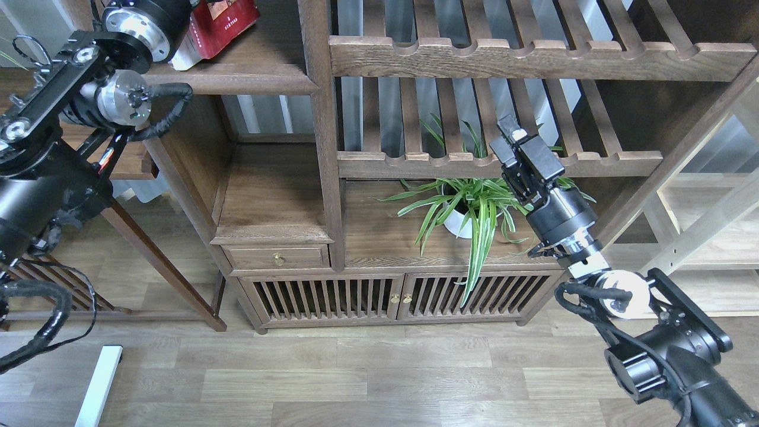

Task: Organize books on shelf
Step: 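Hold the left gripper at the upper shelf while setting the red book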

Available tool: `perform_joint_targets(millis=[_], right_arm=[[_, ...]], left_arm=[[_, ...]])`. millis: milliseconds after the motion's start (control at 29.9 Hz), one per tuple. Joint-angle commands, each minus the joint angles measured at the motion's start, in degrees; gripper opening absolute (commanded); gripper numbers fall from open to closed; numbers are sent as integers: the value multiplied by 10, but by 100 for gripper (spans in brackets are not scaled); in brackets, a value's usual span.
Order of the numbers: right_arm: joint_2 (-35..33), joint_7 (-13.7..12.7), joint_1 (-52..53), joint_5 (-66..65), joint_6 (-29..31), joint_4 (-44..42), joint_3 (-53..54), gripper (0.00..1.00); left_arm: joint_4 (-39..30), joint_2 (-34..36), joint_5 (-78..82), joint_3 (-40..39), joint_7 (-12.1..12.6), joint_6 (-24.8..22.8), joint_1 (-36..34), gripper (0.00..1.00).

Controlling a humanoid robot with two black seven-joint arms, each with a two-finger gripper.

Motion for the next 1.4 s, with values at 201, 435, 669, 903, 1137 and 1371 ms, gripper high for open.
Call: perform_joint_targets(millis=[201, 435, 669, 903, 1137, 1371], right_arm=[[-2, -1, -2, 0, 0, 0, -5, 79], [-3, 0, -2, 0, 0, 0, -4, 78], [-5, 0, -2, 0, 0, 1, -4, 78], [-6, -1, -2, 0, 0, 1, -4, 78], [-7, -1, -1, 0, 0, 1, -4, 78], [-7, -2, 1, -1, 0, 1, -7, 78]], left_arm=[[11, -2, -1, 2, -17, 0, 0, 16], [9, 2, -1, 17, -17, 8, 2, 34], [2, 7, 1, 33, -19, 40, -2, 48], [0, 7, 2, 33, -19, 44, -19, 49], [-6, 10, 2, 32, -12, 44, -65, 50], [-8, 25, 1, 26, 5, 44, -104, 50]])
